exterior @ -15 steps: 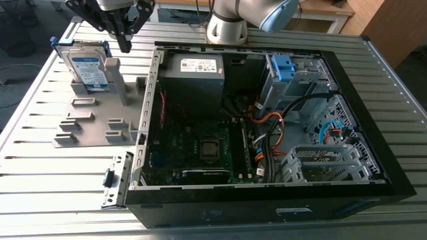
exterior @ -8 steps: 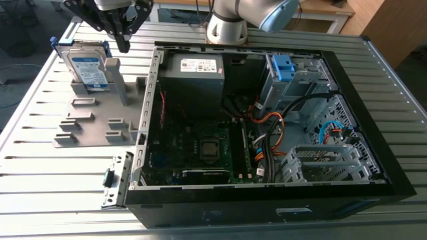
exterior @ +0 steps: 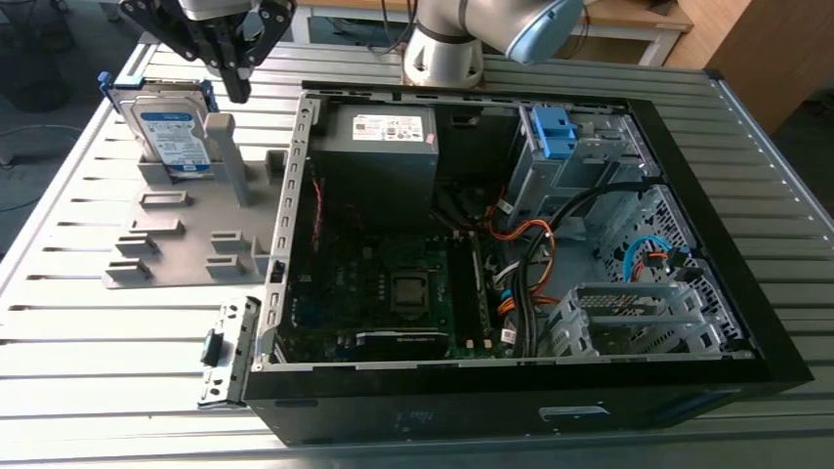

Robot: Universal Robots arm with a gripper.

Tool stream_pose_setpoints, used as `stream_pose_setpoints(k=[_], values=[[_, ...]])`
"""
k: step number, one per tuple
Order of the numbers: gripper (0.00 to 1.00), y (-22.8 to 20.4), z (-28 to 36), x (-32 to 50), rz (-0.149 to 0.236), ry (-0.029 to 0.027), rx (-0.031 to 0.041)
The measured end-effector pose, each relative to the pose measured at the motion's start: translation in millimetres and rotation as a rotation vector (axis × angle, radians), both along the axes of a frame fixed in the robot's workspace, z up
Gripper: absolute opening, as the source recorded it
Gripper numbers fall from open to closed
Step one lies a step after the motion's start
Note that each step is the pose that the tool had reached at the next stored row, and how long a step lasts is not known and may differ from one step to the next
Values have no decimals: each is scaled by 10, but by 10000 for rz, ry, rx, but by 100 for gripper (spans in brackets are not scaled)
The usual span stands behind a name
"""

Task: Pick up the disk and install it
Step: 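Reach for the disk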

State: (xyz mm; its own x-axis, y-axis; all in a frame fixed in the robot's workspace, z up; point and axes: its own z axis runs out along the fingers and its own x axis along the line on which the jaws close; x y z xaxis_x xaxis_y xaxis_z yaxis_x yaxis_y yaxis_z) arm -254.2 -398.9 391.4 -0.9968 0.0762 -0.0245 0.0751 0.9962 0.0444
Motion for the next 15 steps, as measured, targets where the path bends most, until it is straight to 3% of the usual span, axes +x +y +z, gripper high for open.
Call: stream_pose_setpoints(k=[15], values=[[11, 0, -14, -120, 0, 0, 0]])
